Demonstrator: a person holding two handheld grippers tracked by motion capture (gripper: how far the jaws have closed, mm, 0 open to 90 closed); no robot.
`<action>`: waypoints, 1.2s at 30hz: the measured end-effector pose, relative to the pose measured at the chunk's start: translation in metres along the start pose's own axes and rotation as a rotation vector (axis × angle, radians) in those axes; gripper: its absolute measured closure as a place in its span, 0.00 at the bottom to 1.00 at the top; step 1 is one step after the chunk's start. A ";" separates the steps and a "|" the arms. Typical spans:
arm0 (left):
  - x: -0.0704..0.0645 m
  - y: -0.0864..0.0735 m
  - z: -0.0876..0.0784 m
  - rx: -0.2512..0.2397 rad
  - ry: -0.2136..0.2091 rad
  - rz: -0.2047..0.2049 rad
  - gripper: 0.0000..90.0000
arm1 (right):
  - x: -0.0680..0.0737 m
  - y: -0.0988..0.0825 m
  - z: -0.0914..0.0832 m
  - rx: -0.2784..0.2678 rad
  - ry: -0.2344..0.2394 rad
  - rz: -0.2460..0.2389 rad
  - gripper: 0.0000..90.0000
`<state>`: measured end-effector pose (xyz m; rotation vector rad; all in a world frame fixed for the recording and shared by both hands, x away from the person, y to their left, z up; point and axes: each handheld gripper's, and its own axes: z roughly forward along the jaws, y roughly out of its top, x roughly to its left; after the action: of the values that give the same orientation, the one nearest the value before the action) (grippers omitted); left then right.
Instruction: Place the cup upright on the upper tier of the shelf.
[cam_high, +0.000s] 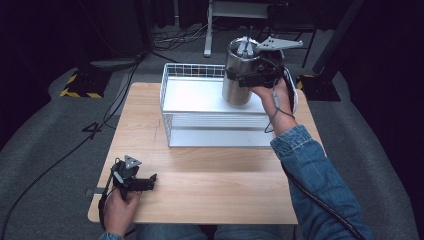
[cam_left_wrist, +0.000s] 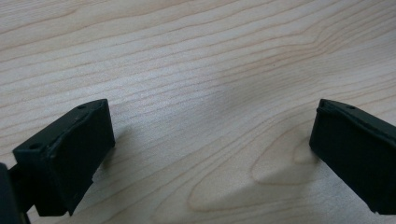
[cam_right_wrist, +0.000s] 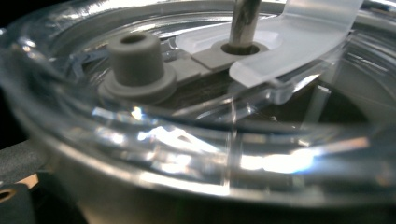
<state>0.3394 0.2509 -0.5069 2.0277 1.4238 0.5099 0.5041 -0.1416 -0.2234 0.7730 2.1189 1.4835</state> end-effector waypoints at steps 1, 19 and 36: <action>0.000 0.000 0.000 0.000 0.000 0.000 0.00 | -0.002 -0.001 0.004 0.001 -0.003 0.004 0.04; 0.000 0.000 0.000 0.000 0.000 0.000 0.00 | -0.018 -0.013 0.035 0.023 -0.054 0.027 0.04; 0.000 0.000 0.000 0.000 0.000 0.001 0.00 | -0.025 -0.020 0.037 0.003 -0.033 0.055 0.04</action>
<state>0.3394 0.2509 -0.5069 2.0289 1.4231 0.5105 0.5425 -0.1374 -0.2534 0.8571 2.0923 1.4853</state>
